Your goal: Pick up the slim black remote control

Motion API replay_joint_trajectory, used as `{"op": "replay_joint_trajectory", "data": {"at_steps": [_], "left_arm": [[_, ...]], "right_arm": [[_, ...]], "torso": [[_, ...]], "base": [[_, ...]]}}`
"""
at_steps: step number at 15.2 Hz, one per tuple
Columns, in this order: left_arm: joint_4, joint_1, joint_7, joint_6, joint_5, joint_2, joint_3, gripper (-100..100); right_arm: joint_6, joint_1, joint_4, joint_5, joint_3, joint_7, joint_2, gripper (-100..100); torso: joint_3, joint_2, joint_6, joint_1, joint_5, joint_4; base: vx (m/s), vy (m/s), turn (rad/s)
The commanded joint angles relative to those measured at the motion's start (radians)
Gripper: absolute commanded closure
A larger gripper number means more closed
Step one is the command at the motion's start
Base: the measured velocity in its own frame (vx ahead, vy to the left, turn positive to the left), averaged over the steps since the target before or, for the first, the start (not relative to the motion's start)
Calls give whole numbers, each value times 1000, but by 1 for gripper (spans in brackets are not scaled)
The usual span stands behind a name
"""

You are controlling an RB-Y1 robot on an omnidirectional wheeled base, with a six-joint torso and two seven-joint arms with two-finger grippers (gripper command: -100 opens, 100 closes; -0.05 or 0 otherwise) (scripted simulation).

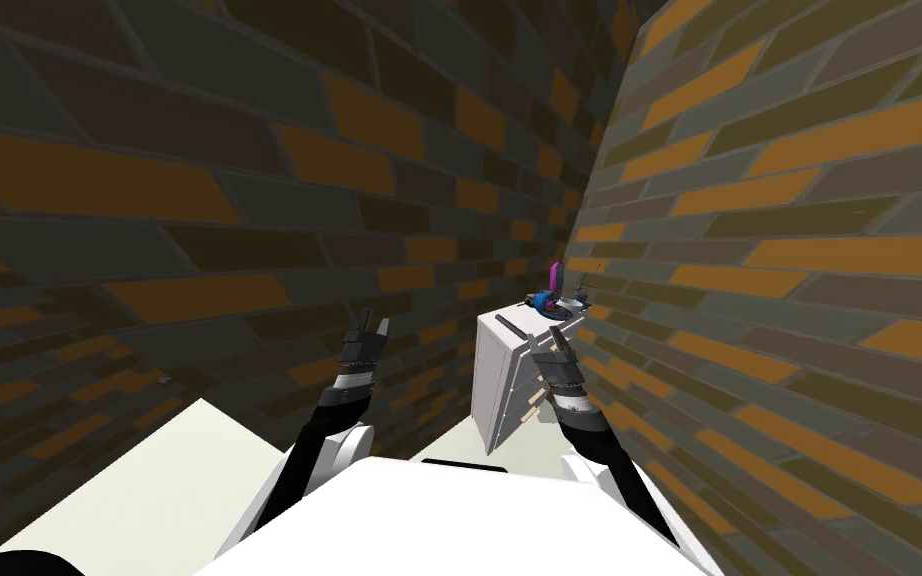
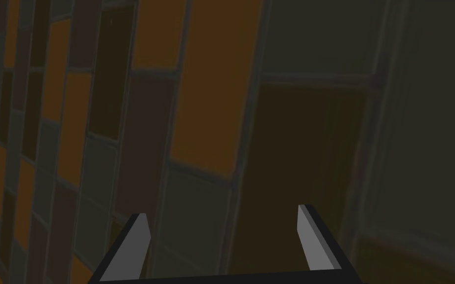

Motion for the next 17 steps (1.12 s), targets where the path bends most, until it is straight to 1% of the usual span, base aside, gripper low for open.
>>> {"op": "replay_joint_trajectory", "data": {"at_steps": [1, 2, 4, 5, 7, 8, 10, 11, 12, 14, 15, 17], "left_arm": [[0, 0, 0, 0, 0, 0, 0, 0], [0, 0, 0, 0, 0, 0, 0, 0], [0, 0, 0, 0, 0, 0, 0, 0], [0, 0, 0, 0, 0, 0, 0, 0], [0, 0, 0, 0, 0, 0, 0, 0], [0, 0, 0, 0, 0, 0, 0, 0], [0, 0, 0, 0, 0, 0, 0, 0], [0, 0, 0, 0, 0, 0, 0, 0], [0, 0, 0, 0, 0, 0, 0, 0], [0, 0, 0, 0, 0, 0, 0, 0], [0, 0, 0, 0, 0, 0, 0, 0], [0, 0, 0, 0, 0, 0, 0, 0]], "right_arm": [[-3, 2, 1, -2, 4, -4, -35, -100], [-11, 1, 11, -6, 21, -13, -67, -100], [-11, 1, 11, -6, 21, -13, -100, -100], [-18, 0, 21, -10, 39, -22, -130, -100], [-18, 0, 21, -10, 39, -22, -169, -100], [-27, -1, 31, -15, 59, -33, -195, -100], [-27, -1, 31, -15, 59, -33, -243, -100], [-27, -1, 31, -15, 59, -33, -243, -100], [-36, -2, 43, -21, 80, -44, -281, -100], [-36, -2, 43, -21, 80, -44, -322, -100], [-46, -3, 55, -26, 102, -55, -347, -100], [-46, -3, 55, -26, 102, -55, -393, -100]], "torso": [[0, 0, 0, 0, 0, 0], [0, 0, 0, 0, 0, 0], [0, 0, 0, -1, 0, 0], [0, 0, 0, 0, 0, 0], [0, 0, 0, 0, 0, 0], [0, 0, 0, 0, 0, 0], [0, 0, 0, -1, 0, 0], [0, 0, 0, 0, 0, 0], [0, -1, 0, 0, 0, 0], [0, 0, 0, 0, 0, 0], [0, 0, 0, 0, 0, 0], [0, 0, 0, 0, 0, 0]], "base": [[-22, -12, 22], [-27, -22, 57], [-28, -21, 45], [-34, -17, 55], [-36, -16, 49], [-34, -19, 64], [-32, -22, 53], [-16, -12, 0], [-27, -15, 46], [-32, -17, 67], [-36, -16, 86], [-40, -23, 63]]}}
